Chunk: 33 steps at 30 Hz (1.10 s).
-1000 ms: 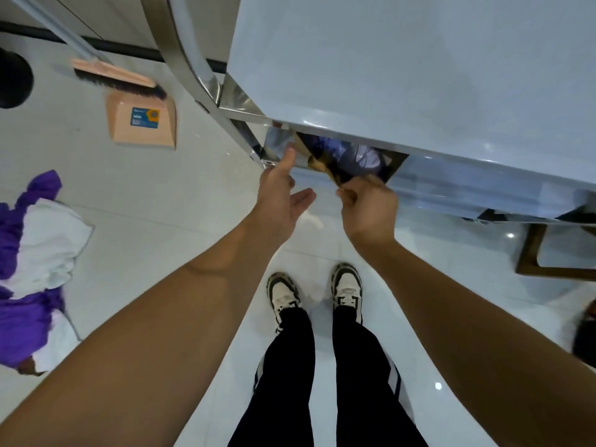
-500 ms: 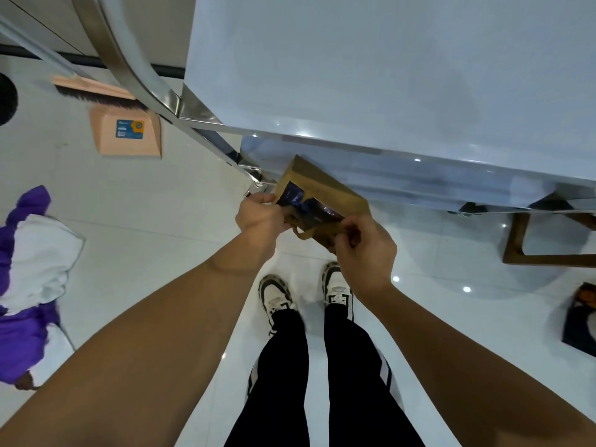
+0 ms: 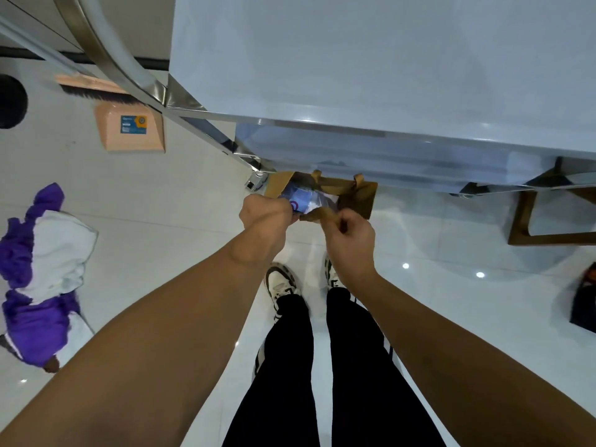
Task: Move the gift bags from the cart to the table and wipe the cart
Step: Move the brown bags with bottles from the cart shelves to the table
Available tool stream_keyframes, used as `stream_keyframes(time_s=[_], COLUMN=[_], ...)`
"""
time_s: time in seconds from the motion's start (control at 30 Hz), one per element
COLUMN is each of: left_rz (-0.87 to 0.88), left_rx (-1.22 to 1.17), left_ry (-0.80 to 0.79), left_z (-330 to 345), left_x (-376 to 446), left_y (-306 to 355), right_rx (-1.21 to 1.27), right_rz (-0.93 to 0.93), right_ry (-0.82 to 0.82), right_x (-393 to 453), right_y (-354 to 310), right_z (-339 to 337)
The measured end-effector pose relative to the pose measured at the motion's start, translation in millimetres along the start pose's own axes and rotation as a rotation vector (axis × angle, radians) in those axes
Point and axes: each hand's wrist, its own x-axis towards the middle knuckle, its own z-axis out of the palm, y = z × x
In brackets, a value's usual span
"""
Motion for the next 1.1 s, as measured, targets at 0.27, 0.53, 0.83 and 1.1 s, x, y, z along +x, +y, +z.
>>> stream_keyframes(time_s=[0.27, 0.53, 0.83, 1.1], left_rz=[0.109, 0.15, 0.311, 0.55], left_rx=[0.16, 0.259, 0.377, 0.524], left_ry=[-0.033, -0.037, -0.145, -0.313], left_z=[-53, -102, -151, -168], left_x=[-55, -109, -141, -198], left_y=[22, 32, 48, 63], right_rx=[-0.577, -0.826, -0.593, -0.173], right_rz=[-0.223, -0.239, -0.095, 0.041], right_ry=[-0.174, -0.438, -0.524, -0.338], right_x=[5, -11, -59, -138], right_y=[-24, -74, -107, -145], right_z=[-22, -29, -39, -94])
